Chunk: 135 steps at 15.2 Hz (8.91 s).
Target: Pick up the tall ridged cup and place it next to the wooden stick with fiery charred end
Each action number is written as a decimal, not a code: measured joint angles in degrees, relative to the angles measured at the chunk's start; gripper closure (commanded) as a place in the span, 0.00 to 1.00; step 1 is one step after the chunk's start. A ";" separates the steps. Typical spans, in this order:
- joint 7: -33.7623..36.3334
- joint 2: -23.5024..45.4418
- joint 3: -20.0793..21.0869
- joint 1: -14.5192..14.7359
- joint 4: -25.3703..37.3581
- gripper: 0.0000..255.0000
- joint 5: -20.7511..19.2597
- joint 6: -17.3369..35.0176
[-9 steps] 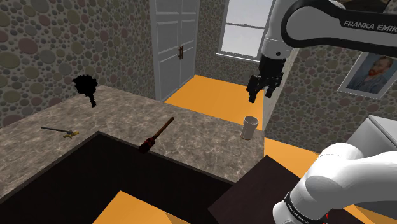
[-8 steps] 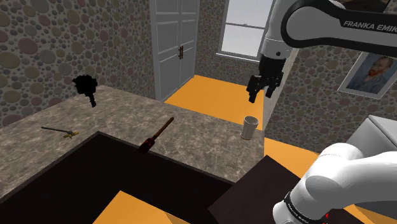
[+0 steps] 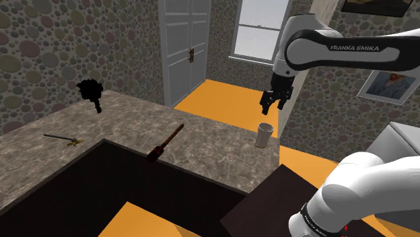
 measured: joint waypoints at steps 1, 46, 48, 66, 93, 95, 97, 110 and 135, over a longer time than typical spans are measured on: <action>-1.09 1.10 -1.02 -0.41 -0.34 0.00 -0.69 1.55; -43.22 82.23 -11.62 -18.80 36.87 0.00 18.52 45.60; -43.26 82.88 -11.43 -18.91 37.04 0.00 18.68 46.06; -43.21 82.24 -11.61 -18.78 36.84 1.00 18.53 45.63; -40.59 67.58 -16.08 -15.40 36.22 1.00 13.32 31.82; -40.42 66.71 -16.31 -15.25 36.55 1.00 12.95 30.65; -40.30 66.00 -16.52 -15.16 37.09 1.00 12.62 29.43; -39.16 61.11 -17.63 -14.27 40.52 1.00 10.42 21.40; -14.10 76.54 -9.98 0.87 67.11 1.00 10.33 9.26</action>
